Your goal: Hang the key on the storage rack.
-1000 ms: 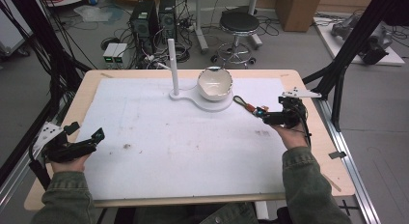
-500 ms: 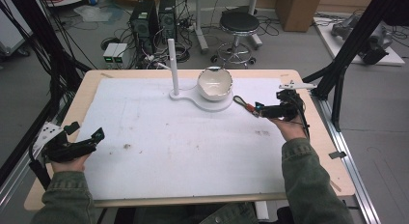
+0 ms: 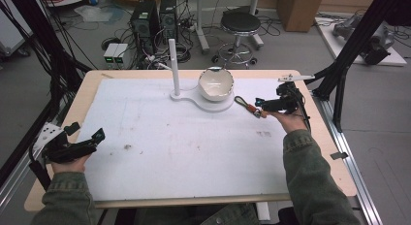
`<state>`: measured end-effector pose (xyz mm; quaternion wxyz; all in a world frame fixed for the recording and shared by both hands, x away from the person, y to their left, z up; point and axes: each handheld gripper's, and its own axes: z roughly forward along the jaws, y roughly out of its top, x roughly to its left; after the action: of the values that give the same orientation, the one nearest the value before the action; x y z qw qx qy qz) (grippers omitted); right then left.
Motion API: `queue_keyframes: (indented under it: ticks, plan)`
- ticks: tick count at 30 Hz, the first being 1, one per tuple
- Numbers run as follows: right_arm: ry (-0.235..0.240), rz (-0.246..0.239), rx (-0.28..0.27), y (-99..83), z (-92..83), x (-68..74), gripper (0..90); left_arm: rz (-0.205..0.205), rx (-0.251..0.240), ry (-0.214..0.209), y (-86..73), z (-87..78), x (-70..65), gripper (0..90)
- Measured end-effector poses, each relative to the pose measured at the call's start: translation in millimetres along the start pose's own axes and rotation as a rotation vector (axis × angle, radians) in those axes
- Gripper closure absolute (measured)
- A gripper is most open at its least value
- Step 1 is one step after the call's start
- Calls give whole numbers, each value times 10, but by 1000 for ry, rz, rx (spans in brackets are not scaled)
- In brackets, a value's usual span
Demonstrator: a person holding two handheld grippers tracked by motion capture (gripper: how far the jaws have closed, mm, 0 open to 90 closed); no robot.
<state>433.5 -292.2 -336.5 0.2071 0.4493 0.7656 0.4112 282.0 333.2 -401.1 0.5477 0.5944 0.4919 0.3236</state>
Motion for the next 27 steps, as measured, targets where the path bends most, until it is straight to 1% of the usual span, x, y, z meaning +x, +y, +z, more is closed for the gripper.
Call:
queue_keyframes:
  ticks: [6, 7, 8, 14, 15, 16, 17, 18, 19, 21, 23, 26, 27]
  plan:
    - [11, 13, 17, 77, 91, -50, 5, 0, 2, -2, 0, 7, -2, 17]
    - [11, 13, 17, 77, 91, -50, 5, 0, 2, -2, 0, 8, -3, 17]
    - [11, 10, 33, 107, 124, -63, 5, 0, 2, -2, 1, 8, -2, 17]
    - [19, 6, 55, 181, 207, -89, 6, 4, 5, -3, -1, 12, 0, 17]
    - [22, 13, 50, 189, 223, -97, 6, 5, 5, -2, -1, 12, -1, 17]
    - [35, 31, 58, 195, 278, -128, 6, 6, 6, -1, 0, 9, -3, 17]
    - [35, 31, 58, 195, 278, -128, 6, 7, 5, 0, 0, 7, -4, 17]
    - [30, 24, 86, 206, 345, -152, 6, 8, 6, 1, 0, 3, -5, 17]
    - [30, 24, 86, 206, 345, -152, 6, 7, 5, 2, 1, 2, -8, 17]
    - [35, 20, 101, 228, 400, -168, 5, 7, 6, 2, 1, -1, -8, 17]
    - [38, 20, 129, 277, 471, -166, 6, 8, 6, 2, 1, -1, -9, 17]
    - [45, 19, 127, 296, 517, -166, 6, 9, 8, 2, 0, 1, -7, 17]
    - [46, 15, 140, 302, 545, -171, 7, 11, 9, 0, 0, 2, -4, 17]
